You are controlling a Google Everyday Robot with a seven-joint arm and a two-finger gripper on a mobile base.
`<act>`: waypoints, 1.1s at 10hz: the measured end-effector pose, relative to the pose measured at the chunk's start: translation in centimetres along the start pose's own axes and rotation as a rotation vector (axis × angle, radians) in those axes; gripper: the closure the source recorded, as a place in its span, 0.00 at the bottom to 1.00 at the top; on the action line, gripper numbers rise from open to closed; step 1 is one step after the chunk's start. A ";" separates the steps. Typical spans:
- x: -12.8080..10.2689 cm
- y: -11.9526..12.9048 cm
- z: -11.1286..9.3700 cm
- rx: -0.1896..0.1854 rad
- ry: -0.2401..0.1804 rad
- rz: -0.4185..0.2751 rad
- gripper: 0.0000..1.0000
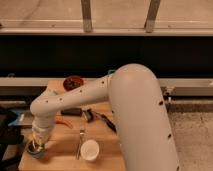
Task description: Stack cups on top of each other
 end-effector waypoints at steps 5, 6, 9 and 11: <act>2.6 -2.4 -6.3 0.125 0.018 0.053 1.00; 3.8 -3.1 -7.5 0.131 0.007 0.072 1.00; 9.0 -5.7 -12.5 0.143 -0.032 0.153 1.00; 12.1 -6.8 -15.4 0.158 -0.041 0.222 1.00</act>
